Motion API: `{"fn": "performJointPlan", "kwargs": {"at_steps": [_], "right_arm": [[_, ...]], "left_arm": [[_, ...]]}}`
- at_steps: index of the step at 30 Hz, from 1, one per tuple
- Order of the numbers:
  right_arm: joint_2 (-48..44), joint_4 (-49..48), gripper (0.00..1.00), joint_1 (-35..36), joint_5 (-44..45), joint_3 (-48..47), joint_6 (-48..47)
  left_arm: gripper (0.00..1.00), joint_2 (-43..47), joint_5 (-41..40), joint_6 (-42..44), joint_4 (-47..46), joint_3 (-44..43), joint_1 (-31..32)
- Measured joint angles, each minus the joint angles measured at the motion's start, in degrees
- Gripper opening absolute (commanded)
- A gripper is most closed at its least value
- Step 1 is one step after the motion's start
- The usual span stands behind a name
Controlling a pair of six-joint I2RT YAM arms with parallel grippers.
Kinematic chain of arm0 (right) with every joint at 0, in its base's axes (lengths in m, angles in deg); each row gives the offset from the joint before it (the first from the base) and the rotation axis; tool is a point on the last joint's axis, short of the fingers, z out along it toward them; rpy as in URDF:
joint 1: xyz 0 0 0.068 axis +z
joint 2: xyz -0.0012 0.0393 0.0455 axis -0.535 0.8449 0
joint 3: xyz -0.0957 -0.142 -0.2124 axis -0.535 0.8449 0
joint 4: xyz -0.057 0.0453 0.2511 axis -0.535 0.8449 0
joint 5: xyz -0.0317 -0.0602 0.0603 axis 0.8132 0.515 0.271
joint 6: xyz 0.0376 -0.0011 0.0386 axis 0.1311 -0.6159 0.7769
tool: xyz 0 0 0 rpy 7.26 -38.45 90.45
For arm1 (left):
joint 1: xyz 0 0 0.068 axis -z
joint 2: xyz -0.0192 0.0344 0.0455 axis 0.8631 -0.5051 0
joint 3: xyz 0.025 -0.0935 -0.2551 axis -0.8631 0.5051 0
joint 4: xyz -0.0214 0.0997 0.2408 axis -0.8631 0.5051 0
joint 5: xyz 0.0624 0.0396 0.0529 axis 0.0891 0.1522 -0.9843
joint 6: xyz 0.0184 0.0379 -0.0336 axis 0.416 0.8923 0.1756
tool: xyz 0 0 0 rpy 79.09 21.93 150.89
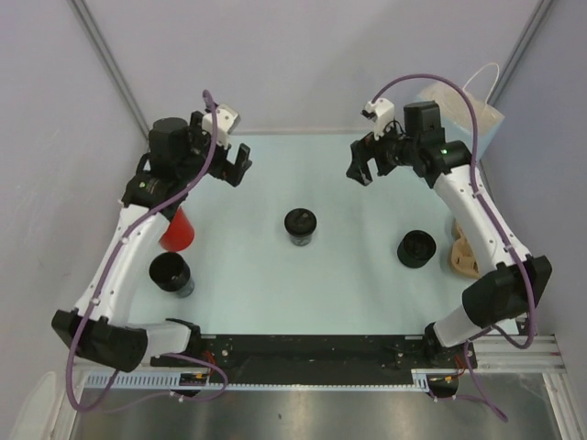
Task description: Pack the takeout coffee
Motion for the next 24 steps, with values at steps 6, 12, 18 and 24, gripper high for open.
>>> {"fn": "performJointPlan", "kwargs": {"at_steps": [6, 12, 18, 24], "right_arm": [[-6.67, -3.69, 1.00, -0.26, 10.08, -0.83, -0.72], [-9.97, -8.61, 1.00, -1.99, 19.87, -0.44, -1.07], [-11.21, -14.19, 1.00, -9.22, 25.55, 0.68, -0.98], [-10.97, -16.52, 1.00, -19.28, 25.22, 0.70, -0.70]], "left_arm": [[1.00, 6.14, -4.92, 0.79, -0.70, -0.02, 0.00], [0.99, 7.78, -5.25, 2.84, 1.05, -0.11, 0.00], [0.99, 8.74, -3.37, 4.15, 2.69, 0.04, 0.00], [1.00, 9.62, -2.14, 5.18, 3.41, 0.52, 0.00]]}}
